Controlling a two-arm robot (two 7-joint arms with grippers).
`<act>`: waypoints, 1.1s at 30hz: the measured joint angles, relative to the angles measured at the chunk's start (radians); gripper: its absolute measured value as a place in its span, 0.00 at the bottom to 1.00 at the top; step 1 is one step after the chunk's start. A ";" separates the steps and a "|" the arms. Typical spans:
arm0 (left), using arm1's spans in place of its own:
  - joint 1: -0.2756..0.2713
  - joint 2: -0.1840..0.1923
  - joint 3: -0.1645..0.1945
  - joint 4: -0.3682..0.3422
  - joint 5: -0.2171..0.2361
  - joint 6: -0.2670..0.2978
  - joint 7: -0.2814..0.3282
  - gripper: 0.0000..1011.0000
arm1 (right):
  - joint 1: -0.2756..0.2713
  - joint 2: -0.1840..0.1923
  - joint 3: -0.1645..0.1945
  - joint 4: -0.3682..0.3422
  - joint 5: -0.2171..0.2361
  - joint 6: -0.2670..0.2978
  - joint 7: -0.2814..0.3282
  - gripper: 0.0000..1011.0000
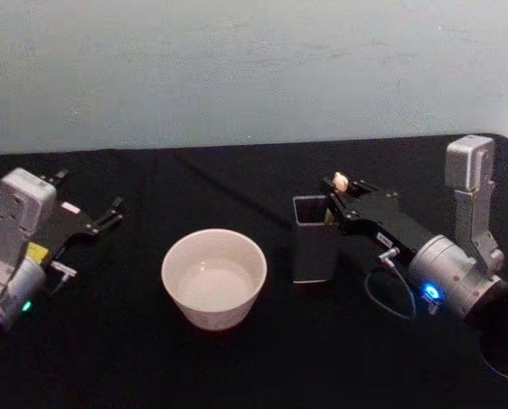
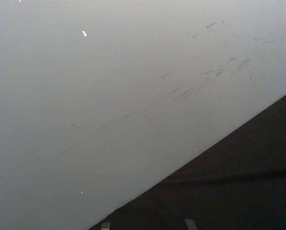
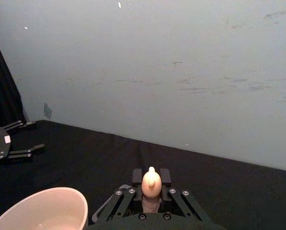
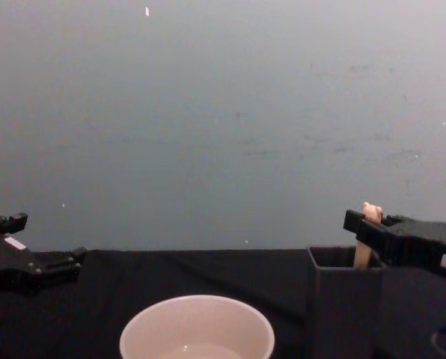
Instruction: Pick up the stirring spoon with one hand, stir inside the cup, then place it back in its original position.
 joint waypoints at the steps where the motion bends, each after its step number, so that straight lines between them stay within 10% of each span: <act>1: 0.000 0.000 0.000 0.000 0.000 0.000 0.000 0.99 | 0.000 0.000 0.000 0.000 0.000 0.000 0.000 0.21; 23: 0.000 0.000 0.000 0.000 0.000 0.000 0.000 0.99 | 0.001 0.000 0.000 0.000 0.003 -0.001 0.002 0.87; 33: 0.000 0.000 0.000 0.000 0.000 0.000 0.000 0.99 | 0.002 0.000 0.002 0.000 0.005 -0.009 0.009 0.99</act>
